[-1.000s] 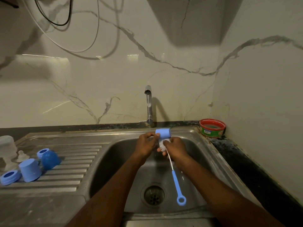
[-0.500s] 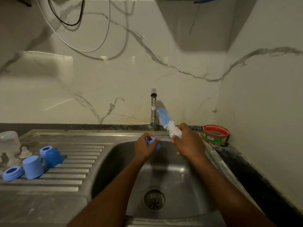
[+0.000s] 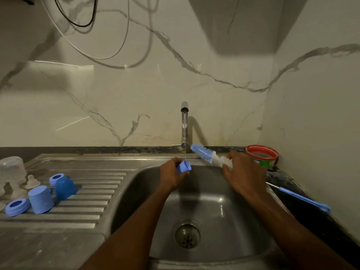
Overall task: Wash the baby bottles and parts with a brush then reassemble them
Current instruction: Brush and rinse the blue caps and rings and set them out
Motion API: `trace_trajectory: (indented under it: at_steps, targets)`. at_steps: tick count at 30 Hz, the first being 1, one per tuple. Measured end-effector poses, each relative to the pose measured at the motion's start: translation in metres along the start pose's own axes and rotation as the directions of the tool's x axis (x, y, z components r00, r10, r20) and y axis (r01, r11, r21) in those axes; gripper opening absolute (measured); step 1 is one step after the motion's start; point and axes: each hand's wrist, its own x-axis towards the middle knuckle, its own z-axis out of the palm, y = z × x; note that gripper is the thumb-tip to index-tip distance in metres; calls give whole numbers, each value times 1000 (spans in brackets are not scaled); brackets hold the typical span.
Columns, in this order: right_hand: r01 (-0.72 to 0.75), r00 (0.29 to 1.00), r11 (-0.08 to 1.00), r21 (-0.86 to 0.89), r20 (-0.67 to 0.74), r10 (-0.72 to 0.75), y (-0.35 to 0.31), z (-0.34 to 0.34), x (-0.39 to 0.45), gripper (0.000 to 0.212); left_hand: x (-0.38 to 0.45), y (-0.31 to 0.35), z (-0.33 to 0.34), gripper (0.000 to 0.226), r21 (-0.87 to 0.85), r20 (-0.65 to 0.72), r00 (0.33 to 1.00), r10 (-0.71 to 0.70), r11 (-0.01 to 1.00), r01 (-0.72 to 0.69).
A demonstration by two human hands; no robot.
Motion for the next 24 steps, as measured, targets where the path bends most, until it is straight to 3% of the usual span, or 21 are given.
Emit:
trace_trajectory:
  at_steps: [2,3,5,7,10,14,17,19,24]
  targets:
    - [-2,1000,1000,-16,11,2,0,5,0,30,0,-1,-5,43,136,-8,996,91,987,-90]
    - [-5,1000,999,-32,27,5,1,8,1,28,1,-3,-8,43,289,19,989,143,947,-143]
    - [7,997,997,-82,79,-1,3,9,1,26,0,-1,-15,47,579,119,969,219,777,-246]
    - [21,989,994,-112,145,-4,6,8,1,27,2,2,-20,46,662,164,951,262,685,-303]
    - [23,983,995,-93,183,-6,9,7,2,30,1,3,-21,42,594,117,949,294,745,-304]
    - [80,984,996,-26,165,-74,8,3,1,33,-3,-3,-21,41,293,16,957,289,914,-281]
    - [223,970,974,-33,107,-218,1,1,-3,27,-9,2,-19,43,228,168,930,328,905,-360]
    - [248,965,966,-77,105,-240,-4,2,-5,26,-12,8,-15,41,268,235,908,347,875,-404]
    - [121,961,991,-50,256,-104,-9,14,-6,39,-5,11,-15,55,363,139,909,393,834,-416]
